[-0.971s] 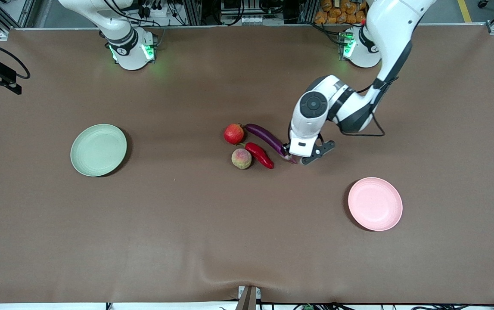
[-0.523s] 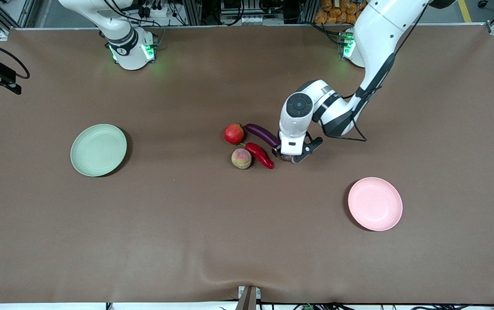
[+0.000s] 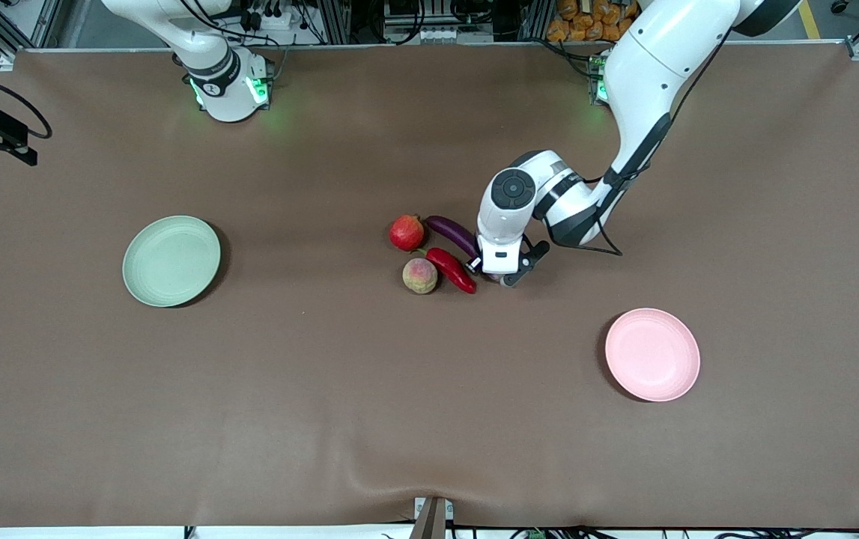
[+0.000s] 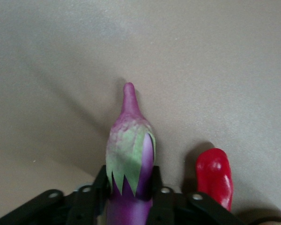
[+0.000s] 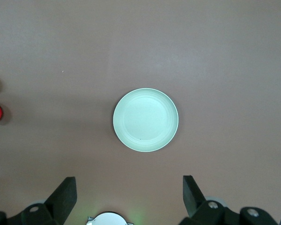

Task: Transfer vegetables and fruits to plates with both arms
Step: 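Carry the eggplant to the pink plate while the right gripper reaches the peach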

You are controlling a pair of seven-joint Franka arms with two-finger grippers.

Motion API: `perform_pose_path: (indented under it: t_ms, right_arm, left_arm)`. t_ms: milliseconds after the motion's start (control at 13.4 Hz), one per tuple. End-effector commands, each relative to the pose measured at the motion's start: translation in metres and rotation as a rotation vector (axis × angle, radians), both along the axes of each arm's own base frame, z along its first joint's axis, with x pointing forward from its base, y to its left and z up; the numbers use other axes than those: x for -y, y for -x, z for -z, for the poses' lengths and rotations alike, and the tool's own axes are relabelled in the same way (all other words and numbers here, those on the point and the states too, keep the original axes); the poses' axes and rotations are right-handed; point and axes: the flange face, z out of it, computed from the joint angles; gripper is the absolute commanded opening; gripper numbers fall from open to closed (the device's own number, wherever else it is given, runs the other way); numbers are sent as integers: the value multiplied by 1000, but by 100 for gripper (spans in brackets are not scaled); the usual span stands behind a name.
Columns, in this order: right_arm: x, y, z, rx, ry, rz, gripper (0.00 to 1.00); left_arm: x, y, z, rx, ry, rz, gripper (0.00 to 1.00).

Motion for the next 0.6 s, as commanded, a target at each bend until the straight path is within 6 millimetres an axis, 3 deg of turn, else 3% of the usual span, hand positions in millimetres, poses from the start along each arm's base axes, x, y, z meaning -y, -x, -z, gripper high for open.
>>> perform_pose_path:
  t_ms: [0,149,299,373,523]
  right_arm:
    - [4,-6,3,-12,-15,-3,100]
    - [-1,-22,26,-54,5,-10,100]
    - [-1,-24,29,-59,1,-12,100]
    - [3,-31,44,-85,1,-3,100]
    - [0,-59,103,-189,9,-7,100]
  left_arm:
    - [-14,-16,-28,70,-36,3,0]
    - [-44,-39,-61,80,-103,4,0]
    - [-90,-78,-86,102,-100,-23,0]
    - [-108,-96,-94,115,-96,-48,0]
    - [-155,-130,-110,123,-110,-19,0]
